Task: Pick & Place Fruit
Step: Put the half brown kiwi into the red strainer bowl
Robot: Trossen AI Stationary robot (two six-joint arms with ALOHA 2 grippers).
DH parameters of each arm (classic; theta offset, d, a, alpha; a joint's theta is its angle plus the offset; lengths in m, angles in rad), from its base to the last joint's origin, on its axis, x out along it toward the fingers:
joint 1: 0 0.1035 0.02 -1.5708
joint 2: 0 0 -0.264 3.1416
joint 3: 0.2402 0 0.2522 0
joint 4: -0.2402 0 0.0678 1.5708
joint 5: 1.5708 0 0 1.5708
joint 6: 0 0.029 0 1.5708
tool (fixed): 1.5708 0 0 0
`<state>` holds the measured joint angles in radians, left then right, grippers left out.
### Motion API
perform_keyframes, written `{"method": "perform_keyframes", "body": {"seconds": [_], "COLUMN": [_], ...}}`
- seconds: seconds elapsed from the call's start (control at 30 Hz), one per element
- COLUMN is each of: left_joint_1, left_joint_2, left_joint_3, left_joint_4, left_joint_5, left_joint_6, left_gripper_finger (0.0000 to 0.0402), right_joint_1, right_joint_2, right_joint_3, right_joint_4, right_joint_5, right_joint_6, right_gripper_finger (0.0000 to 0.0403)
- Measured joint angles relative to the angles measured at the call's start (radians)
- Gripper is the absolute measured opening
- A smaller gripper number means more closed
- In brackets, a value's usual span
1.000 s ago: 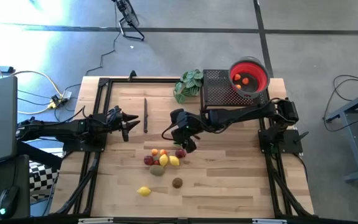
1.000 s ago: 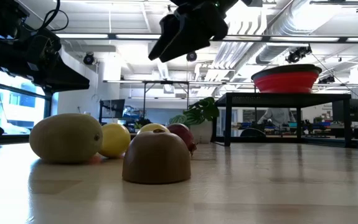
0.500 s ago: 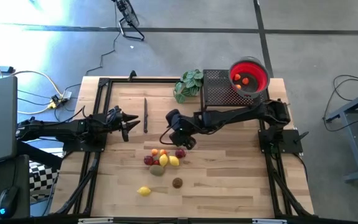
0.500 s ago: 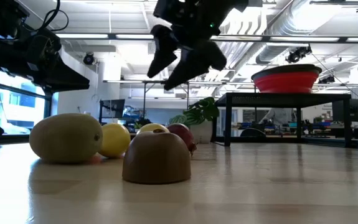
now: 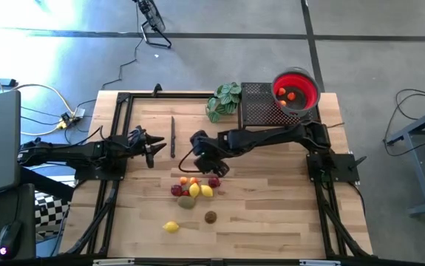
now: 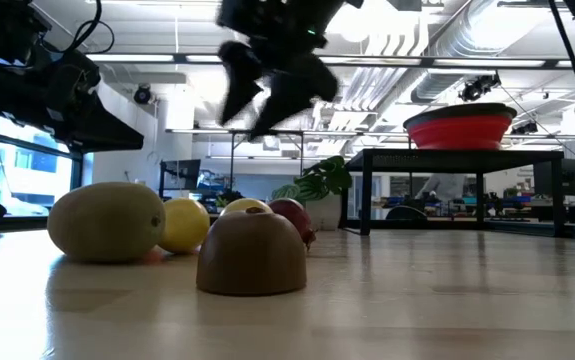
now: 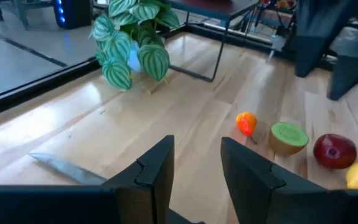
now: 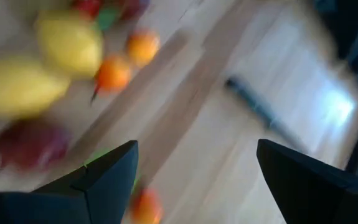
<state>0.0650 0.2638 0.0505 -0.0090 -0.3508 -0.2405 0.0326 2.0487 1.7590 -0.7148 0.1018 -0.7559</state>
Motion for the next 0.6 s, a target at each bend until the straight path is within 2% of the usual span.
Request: {"method": "perform_keyframes", "body": {"seconds": [0.17, 0.3, 0.4, 0.6], "left_joint_1": [0.0, 0.0, 0.0, 0.0], "left_joint_2": [0.001, 0.001, 0.001, 0.001], "left_joint_3": [0.0, 0.0, 0.0, 0.0], "left_joint_4": [0.0, 0.0, 0.0, 0.0], "left_joint_5": [0.0, 0.0, 0.0, 0.0], "left_joint_6": [0.0, 0.0, 0.0, 0.0], "left_gripper_finger": [0.0127, 0.0127, 0.0127, 0.0127], "right_joint_1": [-0.001, -0.001, -0.003, -0.002], "right_joint_2": [0.005, 0.005, 0.007, 0.059], "right_joint_3": [-0.001, -0.024, -0.024, -0.024], "right_joint_4": [-0.122, -0.127, -0.126, -0.11], "right_joint_5": [-0.031, -0.036, -0.079, -0.105], "right_joint_6": [0.003, -0.008, -0.007, -0.013], "right_gripper_finger": [0.032, 0.032, 0.032, 0.032]}}
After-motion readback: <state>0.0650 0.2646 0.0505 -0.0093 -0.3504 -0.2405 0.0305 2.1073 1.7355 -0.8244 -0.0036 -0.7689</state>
